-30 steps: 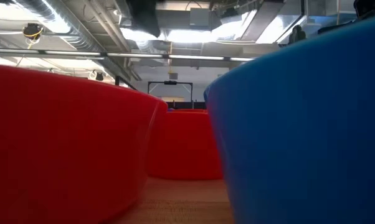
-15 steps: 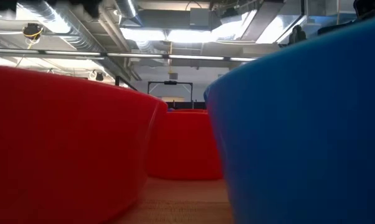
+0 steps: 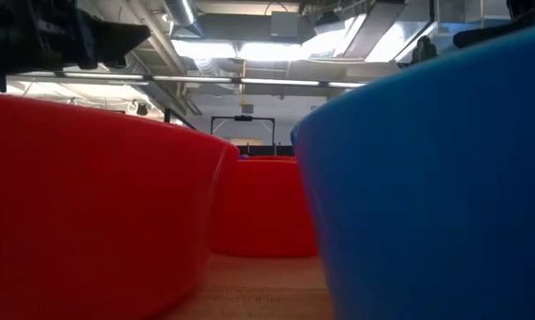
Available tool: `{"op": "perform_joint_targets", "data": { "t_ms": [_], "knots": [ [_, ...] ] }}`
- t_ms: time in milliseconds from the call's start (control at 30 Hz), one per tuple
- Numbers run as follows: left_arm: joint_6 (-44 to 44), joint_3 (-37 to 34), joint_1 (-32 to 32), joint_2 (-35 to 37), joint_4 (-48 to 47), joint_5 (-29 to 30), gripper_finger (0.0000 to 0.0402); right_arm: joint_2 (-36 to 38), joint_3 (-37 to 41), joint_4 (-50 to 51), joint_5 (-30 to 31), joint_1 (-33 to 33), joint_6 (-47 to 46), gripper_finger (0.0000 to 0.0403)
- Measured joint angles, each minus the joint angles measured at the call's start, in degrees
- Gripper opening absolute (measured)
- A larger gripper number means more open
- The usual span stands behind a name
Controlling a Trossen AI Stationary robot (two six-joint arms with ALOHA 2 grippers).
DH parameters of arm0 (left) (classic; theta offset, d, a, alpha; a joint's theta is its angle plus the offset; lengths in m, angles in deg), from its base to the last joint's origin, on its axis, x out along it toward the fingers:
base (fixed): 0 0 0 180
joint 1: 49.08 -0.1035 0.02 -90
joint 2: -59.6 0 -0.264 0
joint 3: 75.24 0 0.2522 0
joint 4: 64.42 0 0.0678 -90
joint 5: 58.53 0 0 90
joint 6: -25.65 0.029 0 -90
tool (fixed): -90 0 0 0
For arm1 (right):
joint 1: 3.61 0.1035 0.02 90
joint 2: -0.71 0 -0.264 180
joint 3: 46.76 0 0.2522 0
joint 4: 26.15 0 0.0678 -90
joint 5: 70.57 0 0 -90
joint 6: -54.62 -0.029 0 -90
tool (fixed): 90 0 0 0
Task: Pick & Place Mini bowls
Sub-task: Stack the red bowl on top of the red bowl on the shelf
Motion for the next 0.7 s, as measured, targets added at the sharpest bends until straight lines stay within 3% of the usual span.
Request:
{"op": "perform_joint_targets", "data": {
  "t_ms": [300,700],
  "knots": [
    [-4.7,0.0,0.0,3.6,-0.2,7.8,0.0002,0.0,0.0,0.7,0.0,0.0,-0.1,0.0012],
    [-4.0,0.0,0.0,4.4,-2.2,8.1,0.0005,-3.1,0.0,1.0,0.0,0.0,-0.1,0.0012]
  ]
}}
